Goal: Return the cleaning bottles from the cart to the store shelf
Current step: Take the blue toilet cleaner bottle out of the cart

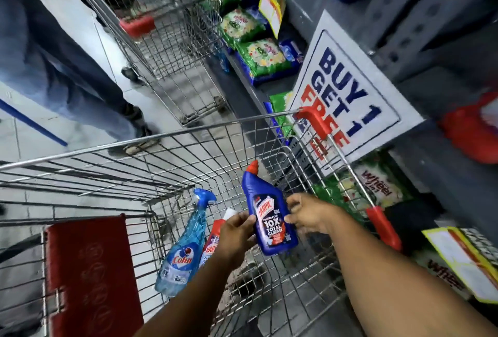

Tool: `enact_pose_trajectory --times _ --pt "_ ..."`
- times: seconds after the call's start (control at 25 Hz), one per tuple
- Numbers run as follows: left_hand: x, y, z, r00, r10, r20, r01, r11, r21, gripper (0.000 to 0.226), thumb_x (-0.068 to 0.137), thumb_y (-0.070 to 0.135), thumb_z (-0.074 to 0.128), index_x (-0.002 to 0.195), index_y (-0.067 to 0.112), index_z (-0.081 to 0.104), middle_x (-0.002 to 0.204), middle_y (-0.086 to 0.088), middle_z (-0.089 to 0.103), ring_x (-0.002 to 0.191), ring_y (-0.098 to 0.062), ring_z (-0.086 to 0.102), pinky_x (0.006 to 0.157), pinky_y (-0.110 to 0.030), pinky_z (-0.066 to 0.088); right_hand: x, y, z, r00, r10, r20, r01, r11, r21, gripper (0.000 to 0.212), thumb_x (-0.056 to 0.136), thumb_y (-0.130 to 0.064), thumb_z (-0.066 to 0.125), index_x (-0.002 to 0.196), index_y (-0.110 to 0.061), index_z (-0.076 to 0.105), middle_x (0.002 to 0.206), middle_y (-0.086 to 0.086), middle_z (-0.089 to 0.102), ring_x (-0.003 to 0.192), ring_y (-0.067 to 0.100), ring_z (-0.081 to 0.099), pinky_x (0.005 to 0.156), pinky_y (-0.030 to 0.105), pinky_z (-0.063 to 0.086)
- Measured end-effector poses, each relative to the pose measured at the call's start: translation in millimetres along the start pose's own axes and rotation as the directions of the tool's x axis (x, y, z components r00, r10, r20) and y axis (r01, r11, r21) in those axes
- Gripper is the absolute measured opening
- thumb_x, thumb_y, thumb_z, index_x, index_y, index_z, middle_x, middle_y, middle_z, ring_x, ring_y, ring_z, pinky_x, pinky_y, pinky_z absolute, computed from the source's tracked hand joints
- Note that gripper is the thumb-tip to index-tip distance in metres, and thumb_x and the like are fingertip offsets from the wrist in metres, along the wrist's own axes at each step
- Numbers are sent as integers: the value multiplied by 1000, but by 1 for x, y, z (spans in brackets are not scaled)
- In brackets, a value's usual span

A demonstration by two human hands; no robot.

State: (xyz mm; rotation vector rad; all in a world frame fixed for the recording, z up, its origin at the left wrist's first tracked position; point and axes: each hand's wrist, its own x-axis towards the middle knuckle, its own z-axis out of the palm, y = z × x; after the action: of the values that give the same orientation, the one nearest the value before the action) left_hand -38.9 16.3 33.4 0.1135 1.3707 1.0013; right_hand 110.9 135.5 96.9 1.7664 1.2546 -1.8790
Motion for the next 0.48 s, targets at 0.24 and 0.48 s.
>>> enact_pose_trajectory --times 0.24,0.48 --pt "-101 72 16 949 286 133 -302 945 124 12 90 7 51 89 8 62 84 -13 70 76 -26 67 71 -40 58 -117 3 5 932 -360 -44 362 923 129 60 84 9 57 137 -14 41 104 3 58 97 21 62 72 36 58" --pt "-197 104 62 784 466 411 -566 808 163 17 80 11 64 97 12 63 79 1 70 74 -17 63 73 -35 55 -230 53 4 650 -673 -355 727 686 29 54 81 6 64 128 -16 50 111 8 61 94 14 55 80 24 52"
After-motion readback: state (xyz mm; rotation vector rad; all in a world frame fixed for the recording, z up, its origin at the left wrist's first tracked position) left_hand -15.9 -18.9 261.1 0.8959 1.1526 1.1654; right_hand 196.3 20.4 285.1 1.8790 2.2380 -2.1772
